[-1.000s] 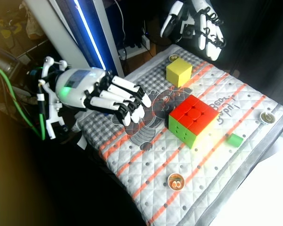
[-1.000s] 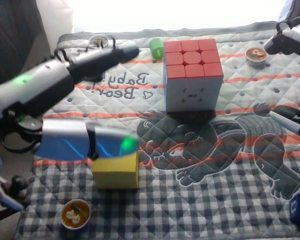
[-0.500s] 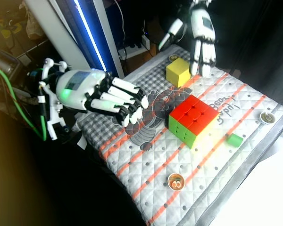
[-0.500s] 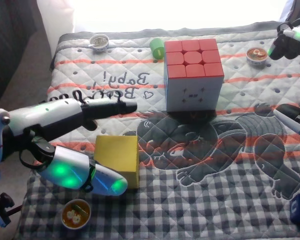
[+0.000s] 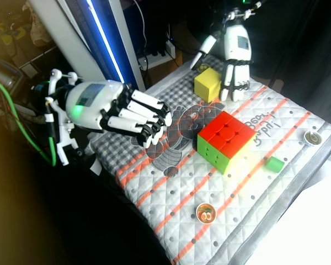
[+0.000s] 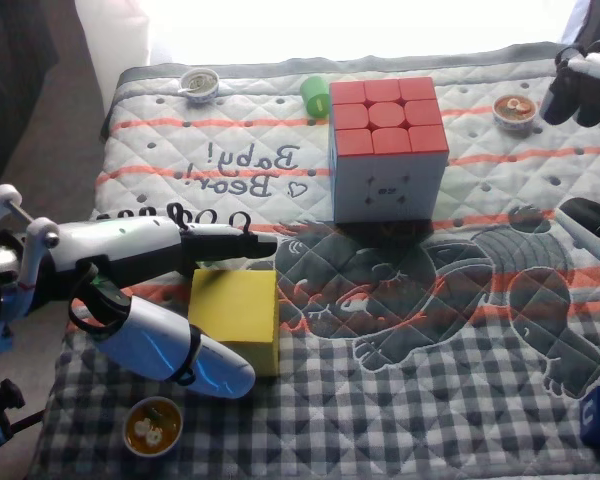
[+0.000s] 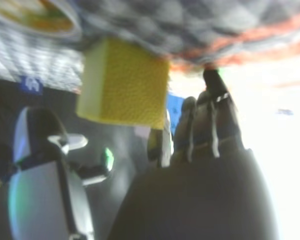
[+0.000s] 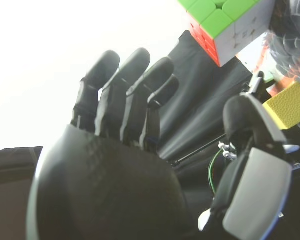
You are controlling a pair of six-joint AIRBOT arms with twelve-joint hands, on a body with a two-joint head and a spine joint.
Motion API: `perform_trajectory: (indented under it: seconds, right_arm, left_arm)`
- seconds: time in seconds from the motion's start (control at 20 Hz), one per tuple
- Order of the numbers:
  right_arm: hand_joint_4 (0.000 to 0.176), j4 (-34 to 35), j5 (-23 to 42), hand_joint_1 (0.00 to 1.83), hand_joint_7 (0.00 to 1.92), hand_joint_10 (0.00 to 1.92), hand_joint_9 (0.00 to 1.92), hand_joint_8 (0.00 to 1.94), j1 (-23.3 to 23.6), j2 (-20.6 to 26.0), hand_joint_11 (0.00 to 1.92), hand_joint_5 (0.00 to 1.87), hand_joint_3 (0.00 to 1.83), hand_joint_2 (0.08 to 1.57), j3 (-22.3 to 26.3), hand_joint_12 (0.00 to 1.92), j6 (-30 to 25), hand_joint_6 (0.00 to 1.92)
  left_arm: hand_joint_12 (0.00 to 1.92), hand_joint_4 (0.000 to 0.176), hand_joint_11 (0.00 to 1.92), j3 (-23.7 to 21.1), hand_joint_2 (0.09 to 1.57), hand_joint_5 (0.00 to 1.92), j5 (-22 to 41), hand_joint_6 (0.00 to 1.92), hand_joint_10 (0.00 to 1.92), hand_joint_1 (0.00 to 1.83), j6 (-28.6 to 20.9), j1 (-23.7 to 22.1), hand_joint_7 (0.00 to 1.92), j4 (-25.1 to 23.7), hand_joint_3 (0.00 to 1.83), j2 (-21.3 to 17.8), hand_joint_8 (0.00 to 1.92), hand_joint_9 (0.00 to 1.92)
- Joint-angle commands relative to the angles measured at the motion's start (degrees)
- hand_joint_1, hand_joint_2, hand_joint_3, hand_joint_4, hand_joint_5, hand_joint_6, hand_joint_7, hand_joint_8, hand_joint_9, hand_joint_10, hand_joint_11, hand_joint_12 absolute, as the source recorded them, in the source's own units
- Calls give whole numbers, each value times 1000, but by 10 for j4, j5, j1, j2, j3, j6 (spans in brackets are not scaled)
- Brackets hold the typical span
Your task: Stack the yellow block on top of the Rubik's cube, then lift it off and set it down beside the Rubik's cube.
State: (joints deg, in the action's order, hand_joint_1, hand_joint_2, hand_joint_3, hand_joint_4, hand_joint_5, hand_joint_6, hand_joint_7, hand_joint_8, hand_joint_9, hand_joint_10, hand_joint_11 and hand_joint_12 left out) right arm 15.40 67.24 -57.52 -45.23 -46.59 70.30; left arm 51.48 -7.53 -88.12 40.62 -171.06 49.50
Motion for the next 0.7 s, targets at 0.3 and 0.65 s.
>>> perform_trajectory:
  seconds: [0.3,0.65]
  right_arm:
    - [0,-9,80,995,628,1332,441,1114,-2,0,124,494,240,1024,-6,1822,-26,1086]
    - [0,-6,85,1017,642,1343,457,1088,-7,0,135,513,89,1125,-5,1841,-26,1058]
  left_arm:
    - [1536,0,0,6,1184,843,-42,1188,248,1086,-4,3,727,6,6,14,41,426]
    - [1621,0,10,-5,1259,856,-195,1300,1051,1173,-13,9,559,64,0,-7,1441,281]
